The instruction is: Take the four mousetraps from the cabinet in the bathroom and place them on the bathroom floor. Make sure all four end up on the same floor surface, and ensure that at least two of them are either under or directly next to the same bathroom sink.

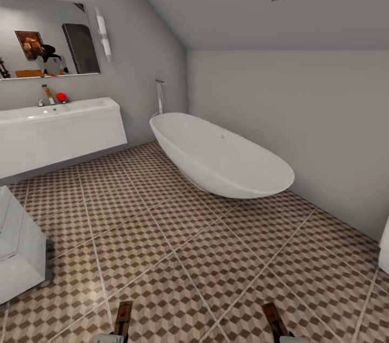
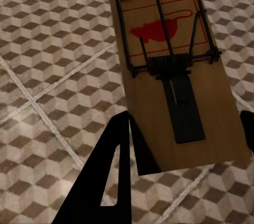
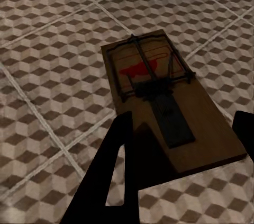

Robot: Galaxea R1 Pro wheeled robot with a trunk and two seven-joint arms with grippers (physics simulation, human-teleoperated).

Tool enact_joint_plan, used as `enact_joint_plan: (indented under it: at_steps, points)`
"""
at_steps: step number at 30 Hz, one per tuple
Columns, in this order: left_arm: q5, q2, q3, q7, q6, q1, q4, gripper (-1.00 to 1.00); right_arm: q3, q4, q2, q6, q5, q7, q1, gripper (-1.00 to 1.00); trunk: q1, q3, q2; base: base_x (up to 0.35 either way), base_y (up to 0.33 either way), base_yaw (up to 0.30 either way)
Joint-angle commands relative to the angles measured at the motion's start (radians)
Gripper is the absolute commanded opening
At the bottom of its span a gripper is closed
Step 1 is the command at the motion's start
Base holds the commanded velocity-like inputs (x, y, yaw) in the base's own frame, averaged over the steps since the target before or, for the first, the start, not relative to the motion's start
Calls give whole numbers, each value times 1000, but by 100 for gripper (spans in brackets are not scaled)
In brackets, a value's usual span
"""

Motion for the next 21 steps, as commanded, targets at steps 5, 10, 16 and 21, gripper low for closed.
enact_joint_plan:
  at_steps: [5, 10, 16, 21]
  points:
    - [8, -1, -5, -3, -3, -1, 3, -100, 6, 0, -1, -2, -3, -7, 0, -100, 0, -1, 0, 250, 1, 282]
    - [8, -5, -5, -3, -3, -1, 3, -100, 6, 0, -1, -2, -3, -7, 0, -100, 0, -1, 0, 272, 0, 282]
    - [8, -5, -5, -3, -3, -1, 3, -100, 6, 0, -1, -2, -3, -7, 0, -100, 0, -1, 0, 281, 0, 282]
    - [8, -5, -5, -3, -3, -1, 3, -100, 6, 0, -1, -2, -3, -7, 0, -100, 0, -1, 0, 296, 0, 282]
